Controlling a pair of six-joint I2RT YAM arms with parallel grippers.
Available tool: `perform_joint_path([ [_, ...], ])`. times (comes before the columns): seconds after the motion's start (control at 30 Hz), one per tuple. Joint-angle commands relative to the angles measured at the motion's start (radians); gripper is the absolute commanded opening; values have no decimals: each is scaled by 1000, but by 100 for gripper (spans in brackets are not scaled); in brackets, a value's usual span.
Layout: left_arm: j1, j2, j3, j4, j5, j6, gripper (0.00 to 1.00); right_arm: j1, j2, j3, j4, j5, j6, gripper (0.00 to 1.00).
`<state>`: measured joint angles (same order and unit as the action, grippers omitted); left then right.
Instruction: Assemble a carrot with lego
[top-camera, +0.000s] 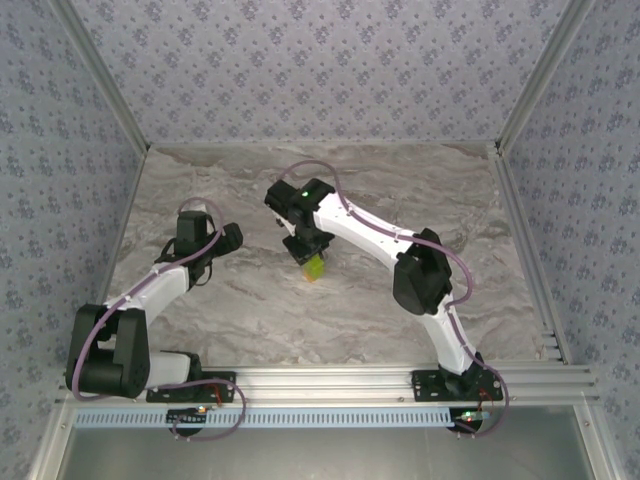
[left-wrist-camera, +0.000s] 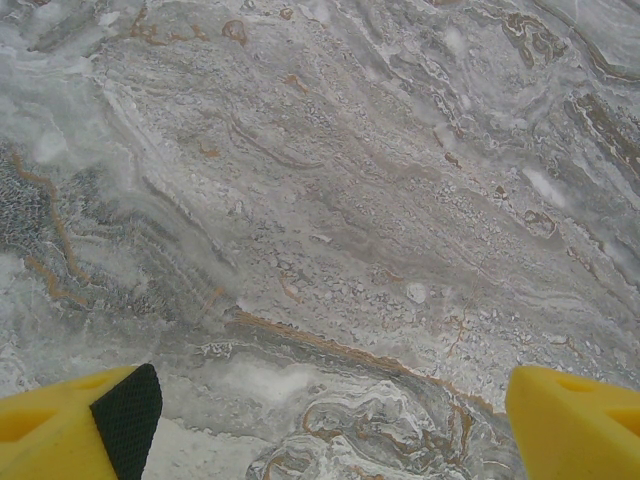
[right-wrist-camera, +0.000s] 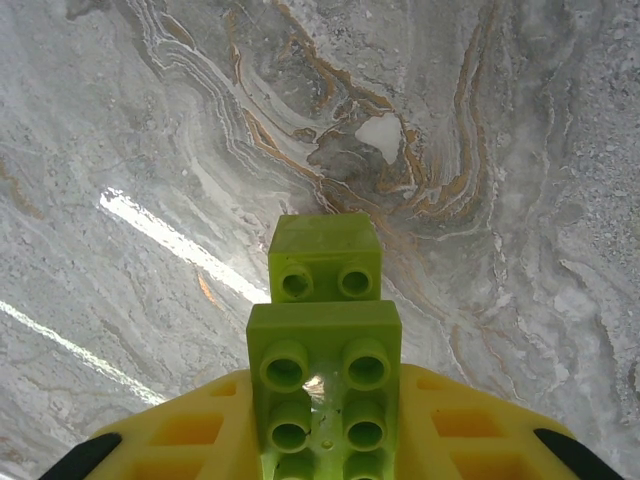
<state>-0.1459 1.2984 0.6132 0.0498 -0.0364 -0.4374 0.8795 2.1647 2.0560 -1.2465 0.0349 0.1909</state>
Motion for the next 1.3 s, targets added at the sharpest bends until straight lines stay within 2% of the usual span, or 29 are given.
perform_joint_path([
  [0.0, 3, -3, 6, 16, 18, 11, 91, -8, -21, 51, -46, -30, -35, 32],
  [0.4, 3, 3, 8, 16, 21, 11, 91, -10, -73, 150, -100, 18, -55, 32],
  [0.5, 3, 0, 7, 15, 21, 11, 91, 12, -91, 175, -148, 76, -65, 32],
  [0.8, 3, 1, 8, 15, 21, 12, 91, 62, -235, 156, -219, 138, -15, 33],
  [0.9, 3, -1, 6, 15, 22, 11, 91, 74, -261, 93, -185, 142, -5, 33],
  [1.1, 3, 7, 10, 15, 28, 9, 91, 78, -275, -78, 19, 101, -35, 32],
  [1.27, 3, -6, 3, 12, 21, 9, 91, 68, -224, -103, 80, 106, -72, 31],
])
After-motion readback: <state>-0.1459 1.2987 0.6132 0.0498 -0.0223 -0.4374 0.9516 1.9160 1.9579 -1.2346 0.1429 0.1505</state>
